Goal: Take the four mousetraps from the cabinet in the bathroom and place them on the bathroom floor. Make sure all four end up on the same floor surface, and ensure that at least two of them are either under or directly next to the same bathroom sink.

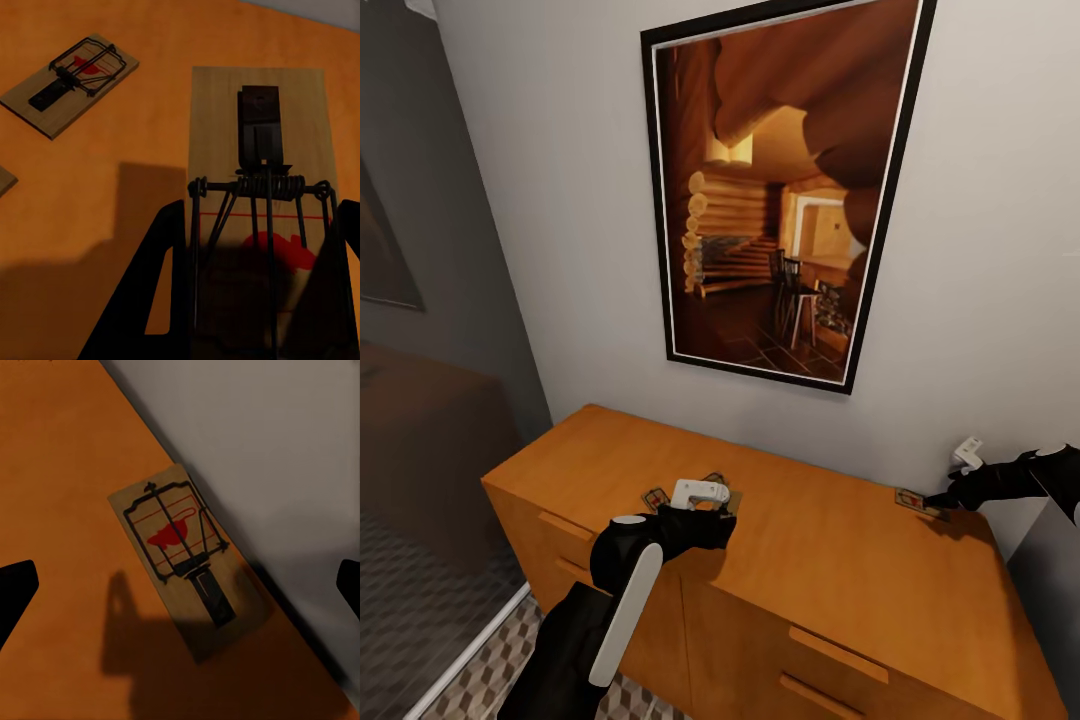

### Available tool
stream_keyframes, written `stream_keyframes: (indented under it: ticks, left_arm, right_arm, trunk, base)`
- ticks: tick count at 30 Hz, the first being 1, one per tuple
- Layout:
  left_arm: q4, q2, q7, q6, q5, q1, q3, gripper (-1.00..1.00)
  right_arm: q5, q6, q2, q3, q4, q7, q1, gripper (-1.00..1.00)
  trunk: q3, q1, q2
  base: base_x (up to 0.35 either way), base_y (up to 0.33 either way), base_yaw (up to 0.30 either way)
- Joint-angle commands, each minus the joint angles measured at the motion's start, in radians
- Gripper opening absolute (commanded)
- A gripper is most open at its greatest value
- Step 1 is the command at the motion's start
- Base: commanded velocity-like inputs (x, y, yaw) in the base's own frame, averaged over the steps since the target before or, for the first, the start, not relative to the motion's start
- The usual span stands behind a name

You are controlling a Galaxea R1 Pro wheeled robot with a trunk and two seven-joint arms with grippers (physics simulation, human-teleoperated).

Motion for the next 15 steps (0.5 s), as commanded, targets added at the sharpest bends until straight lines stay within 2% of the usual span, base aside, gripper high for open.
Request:
stream_keyframes:
  ticks: [1, 6, 15]
  left_arm:
    - [-0.001, 0.000, 0.010, 0.004, 0.009, -0.001, -0.001, -1.00]
    - [-0.001, 0.000, 0.010, 0.004, 0.009, -0.001, -0.001, -1.00]
    - [-0.001, 0.000, 0.010, 0.004, 0.009, -0.001, -0.001, -1.00]
  right_arm:
    - [0.004, 0.008, 0.000, -0.009, -0.001, 0.005, -0.001, 1.00]
    - [0.004, -0.001, 0.000, -0.009, -0.001, 0.005, -0.001, 1.00]
    - [0.004, -0.004, 0.000, -0.009, 0.000, 0.005, -0.001, 1.00]
  trunk:
    - [-0.001, 0.000, -0.001]
    - [-0.001, 0.000, -0.001]
    - [-0.030, 0.035, -0.064]
  base:
    - [0.000, 0.000, 0.000]
    - [0.000, 0.000, 0.000]
    - [0.000, 0.000, 0.000]
